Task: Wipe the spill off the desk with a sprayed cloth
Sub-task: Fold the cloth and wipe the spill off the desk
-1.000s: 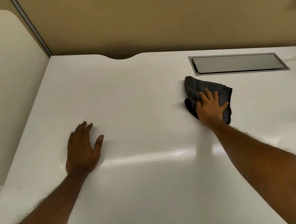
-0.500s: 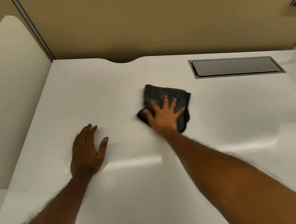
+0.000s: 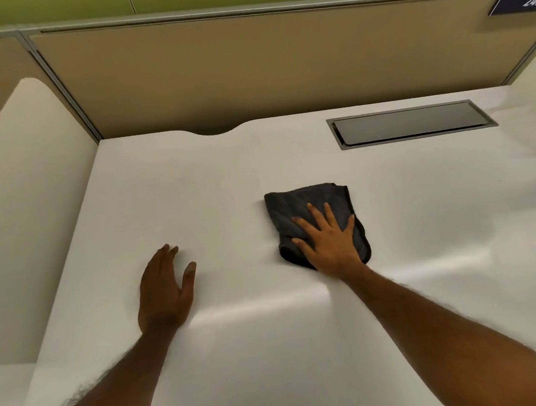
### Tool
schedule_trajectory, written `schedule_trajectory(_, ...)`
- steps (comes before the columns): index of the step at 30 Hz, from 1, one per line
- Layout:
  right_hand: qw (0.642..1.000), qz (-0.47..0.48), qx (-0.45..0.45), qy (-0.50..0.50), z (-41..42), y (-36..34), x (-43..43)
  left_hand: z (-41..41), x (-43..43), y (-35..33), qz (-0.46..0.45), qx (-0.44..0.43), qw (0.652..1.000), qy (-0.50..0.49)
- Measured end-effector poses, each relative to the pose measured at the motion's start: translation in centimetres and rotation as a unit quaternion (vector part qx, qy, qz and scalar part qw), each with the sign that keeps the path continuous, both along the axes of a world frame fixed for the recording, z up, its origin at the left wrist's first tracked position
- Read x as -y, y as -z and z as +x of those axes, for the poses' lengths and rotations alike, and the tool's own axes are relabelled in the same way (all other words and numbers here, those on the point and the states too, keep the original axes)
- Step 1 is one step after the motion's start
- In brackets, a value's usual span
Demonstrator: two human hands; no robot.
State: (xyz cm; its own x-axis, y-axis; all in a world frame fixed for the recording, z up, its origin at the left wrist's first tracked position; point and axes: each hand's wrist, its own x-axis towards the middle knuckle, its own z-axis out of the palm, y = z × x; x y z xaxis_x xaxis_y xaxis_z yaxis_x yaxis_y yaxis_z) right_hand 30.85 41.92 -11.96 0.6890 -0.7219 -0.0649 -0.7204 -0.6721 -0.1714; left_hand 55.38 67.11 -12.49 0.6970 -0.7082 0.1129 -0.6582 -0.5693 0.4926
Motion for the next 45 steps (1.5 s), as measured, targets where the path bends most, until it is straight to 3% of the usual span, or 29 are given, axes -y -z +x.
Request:
schedule_trajectory(4, 0.990, 0.006, 0.004, 0.143, -4.7, -0.4, 3.1, -0.1, 0.2, 0.1, -0.013, 0.005, 1.000, -0.004)
schedule_trajectory(12, 0.978, 0.030, -0.004, 0.207, -1.8, -1.5, 2.7, -0.4, -0.1, 0.1, -0.055, -0.003, 0.998, -0.016)
schedule_trajectory(23, 0.999, 0.007, -0.020, -0.048, 10.9, -0.3, -14.7, 0.0, -0.2, 0.4, -0.114, -0.010, 0.993, 0.011)
schedule_trajectory(27, 0.993, -0.010, -0.021, -0.119, 10.7, 0.3, -17.9, 0.1, -1.3, 0.5, -0.165, -0.025, 0.986, 0.007)
schedule_trajectory(30, 0.990, -0.011, -0.012, -0.142, 8.0, 0.2, -16.2, -0.5, -1.7, 0.1, -0.151, -0.027, 0.988, -0.011)
schedule_trajectory(40, 0.996, 0.009, -0.018, 0.086, -8.2, -0.4, -3.8, -3.2, -4.2, -0.2, -0.048, 0.014, 0.999, -0.015)
schedule_trajectory(45, 0.993, 0.011, -0.031, 0.117, -12.2, -0.6, -1.3, -5.5, -6.2, -0.2, -0.035, 0.003, 0.999, -0.028)
